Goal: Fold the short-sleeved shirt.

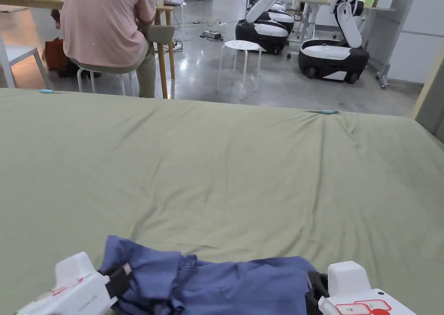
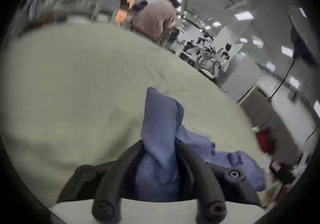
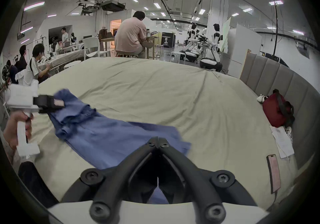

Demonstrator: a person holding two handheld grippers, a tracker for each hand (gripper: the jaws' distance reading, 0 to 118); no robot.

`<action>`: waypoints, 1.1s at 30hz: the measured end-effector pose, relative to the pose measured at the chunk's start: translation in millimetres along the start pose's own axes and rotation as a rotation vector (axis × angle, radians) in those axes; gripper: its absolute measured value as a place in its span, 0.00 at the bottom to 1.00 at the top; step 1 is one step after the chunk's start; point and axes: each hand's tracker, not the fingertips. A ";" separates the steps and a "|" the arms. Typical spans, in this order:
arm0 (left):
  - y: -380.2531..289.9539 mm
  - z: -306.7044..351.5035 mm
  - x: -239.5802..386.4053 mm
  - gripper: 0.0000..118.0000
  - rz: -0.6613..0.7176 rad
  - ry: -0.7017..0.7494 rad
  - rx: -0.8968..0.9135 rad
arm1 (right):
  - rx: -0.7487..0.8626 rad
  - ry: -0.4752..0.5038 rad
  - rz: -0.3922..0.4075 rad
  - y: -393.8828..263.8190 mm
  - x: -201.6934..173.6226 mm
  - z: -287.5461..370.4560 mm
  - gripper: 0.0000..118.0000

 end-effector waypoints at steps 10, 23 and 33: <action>-0.2 51.9 122.3 0.14 -0.534 0.066 0.189 | 0.026 -0.010 -0.031 -5.5 15.4 18.7 0.00; -169.1 -28.4 284.1 0.13 -1.194 0.118 0.052 | 0.079 -0.055 -0.099 -22.9 88.2 56.0 0.00; -47.8 43.5 260.4 0.90 -0.511 -0.278 0.011 | 0.065 0.003 -0.122 -26.8 92.6 37.7 0.00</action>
